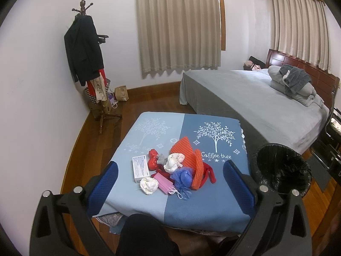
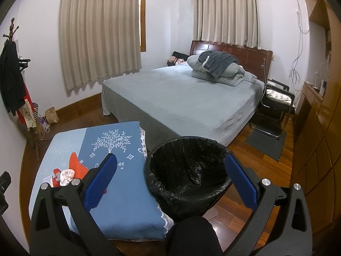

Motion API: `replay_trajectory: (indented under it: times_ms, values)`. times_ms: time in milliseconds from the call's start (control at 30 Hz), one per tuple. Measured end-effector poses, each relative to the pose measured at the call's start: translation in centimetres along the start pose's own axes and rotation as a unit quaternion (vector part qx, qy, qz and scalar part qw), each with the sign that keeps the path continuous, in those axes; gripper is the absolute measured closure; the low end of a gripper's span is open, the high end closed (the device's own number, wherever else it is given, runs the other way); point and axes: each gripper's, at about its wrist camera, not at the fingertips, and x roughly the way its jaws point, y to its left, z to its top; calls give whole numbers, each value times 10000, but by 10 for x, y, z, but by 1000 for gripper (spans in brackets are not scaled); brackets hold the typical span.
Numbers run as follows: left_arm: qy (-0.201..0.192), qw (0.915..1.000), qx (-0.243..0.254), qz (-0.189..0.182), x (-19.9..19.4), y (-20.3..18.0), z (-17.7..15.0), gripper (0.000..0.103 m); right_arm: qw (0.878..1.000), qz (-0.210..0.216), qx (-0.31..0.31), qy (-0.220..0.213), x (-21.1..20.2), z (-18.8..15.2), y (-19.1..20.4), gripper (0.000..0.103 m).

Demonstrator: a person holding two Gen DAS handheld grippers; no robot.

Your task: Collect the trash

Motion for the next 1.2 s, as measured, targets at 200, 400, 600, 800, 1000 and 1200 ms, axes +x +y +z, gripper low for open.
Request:
replay_trajectory:
  times_ms: [200,400,600,800,1000,1200]
  values:
    - [2,10000,-3,-2,-1,1,0,6,10000,5,-4,9,0,2,-1,5]
    - [-1,10000,-1,-2,-1,0,-2,6,10000,9,-8,13,0,1,0,5]
    - [1,10000,1,5,0,0,-2,6,10000,3,-4,18,0,1,0,5]
    - [-5,10000,-7,5,0,-1,-2,6,10000,4,-13,19,0,2,0,5]
    - [-7,10000,-9,5,0,0,-2,6,10000,3,-9,18,0,2,0,5]
    - [1,10000,-11,0,0,0,-1,6,10000,3,-11,20,0,2,0,5]
